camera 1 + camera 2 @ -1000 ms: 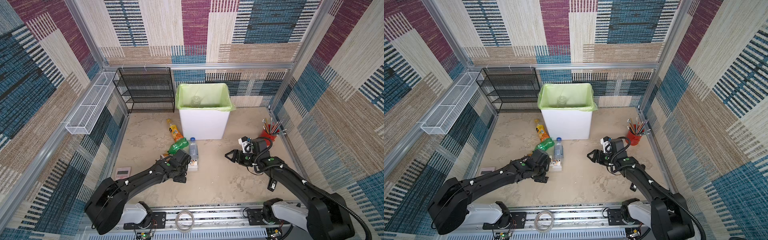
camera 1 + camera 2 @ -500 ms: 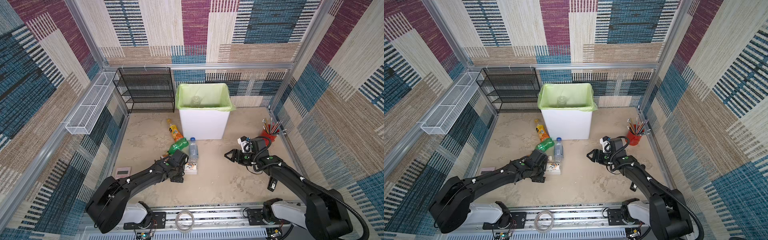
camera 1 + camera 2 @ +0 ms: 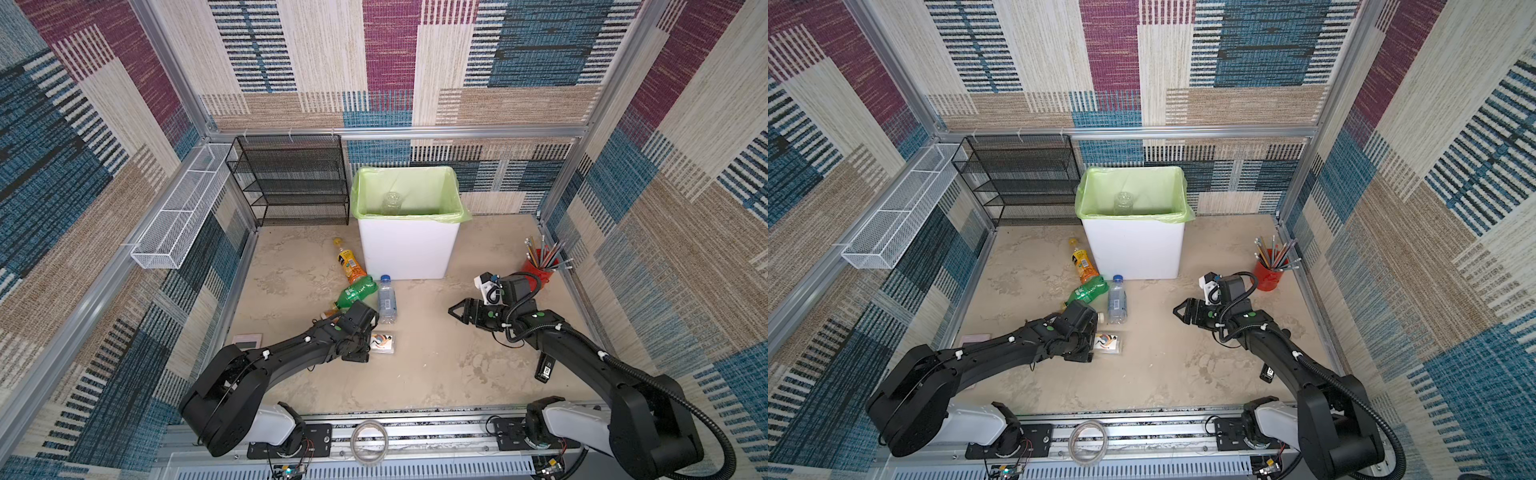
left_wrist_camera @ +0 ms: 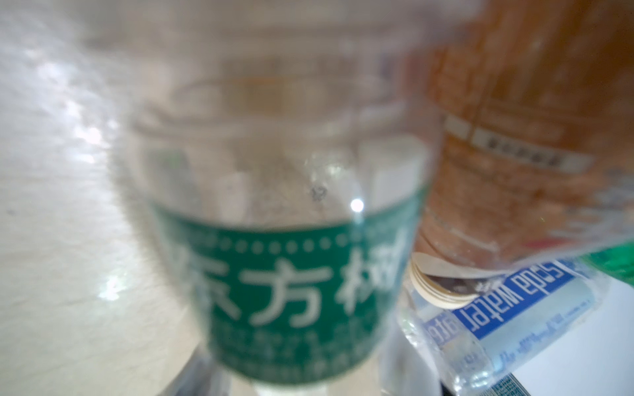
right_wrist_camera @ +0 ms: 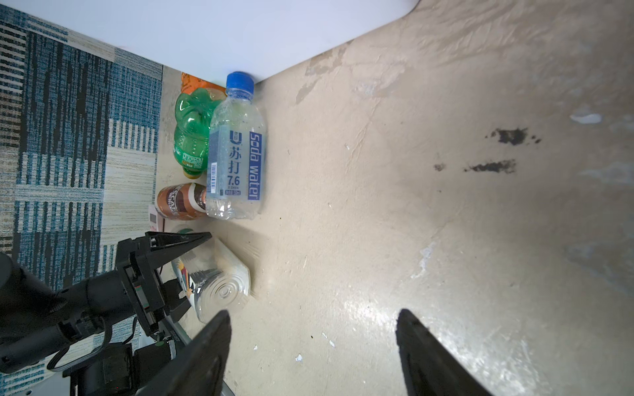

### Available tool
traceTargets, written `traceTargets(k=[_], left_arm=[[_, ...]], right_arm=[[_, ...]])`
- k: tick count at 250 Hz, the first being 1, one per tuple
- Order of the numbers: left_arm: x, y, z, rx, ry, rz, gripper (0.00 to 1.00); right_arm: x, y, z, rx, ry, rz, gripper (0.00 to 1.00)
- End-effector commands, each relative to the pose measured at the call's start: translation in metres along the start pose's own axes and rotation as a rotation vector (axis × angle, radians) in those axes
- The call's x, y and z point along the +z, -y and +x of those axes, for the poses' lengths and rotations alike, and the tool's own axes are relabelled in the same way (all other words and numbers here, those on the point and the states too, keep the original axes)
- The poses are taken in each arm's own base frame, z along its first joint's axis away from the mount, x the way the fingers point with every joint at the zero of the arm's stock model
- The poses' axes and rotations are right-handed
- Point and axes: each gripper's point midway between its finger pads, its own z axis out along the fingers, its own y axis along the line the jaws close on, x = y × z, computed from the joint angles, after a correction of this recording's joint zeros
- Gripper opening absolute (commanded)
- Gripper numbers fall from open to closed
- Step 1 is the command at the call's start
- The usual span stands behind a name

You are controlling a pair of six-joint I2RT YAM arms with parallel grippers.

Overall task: Throw the plastic bottles in the bin
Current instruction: 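Close the left gripper around the green-label tea bottle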

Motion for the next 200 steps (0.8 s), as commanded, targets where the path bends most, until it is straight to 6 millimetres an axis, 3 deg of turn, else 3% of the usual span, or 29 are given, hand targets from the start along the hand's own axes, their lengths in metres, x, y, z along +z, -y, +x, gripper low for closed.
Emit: traceTargets(k=[1, 93, 200], left_arm=[[-0.002, -0.013, -0.006, -0.031, 0.012, -0.037, 0.56], [-0.011, -0.013, -0.005, 0.004, 0.0, -0.036, 0.55], [-0.055, -0.01, -0.012, 0.124, -0.005, 0.033, 0.5]], right_arm=[[0.0, -0.006, -0.006, -0.028, 0.018, -0.018, 0.77], [0.0, -0.004, -0.005, -0.028, 0.015, -0.016, 0.77], [-0.004, -0.008, -0.006, -0.034, 0.028, -0.022, 0.77]])
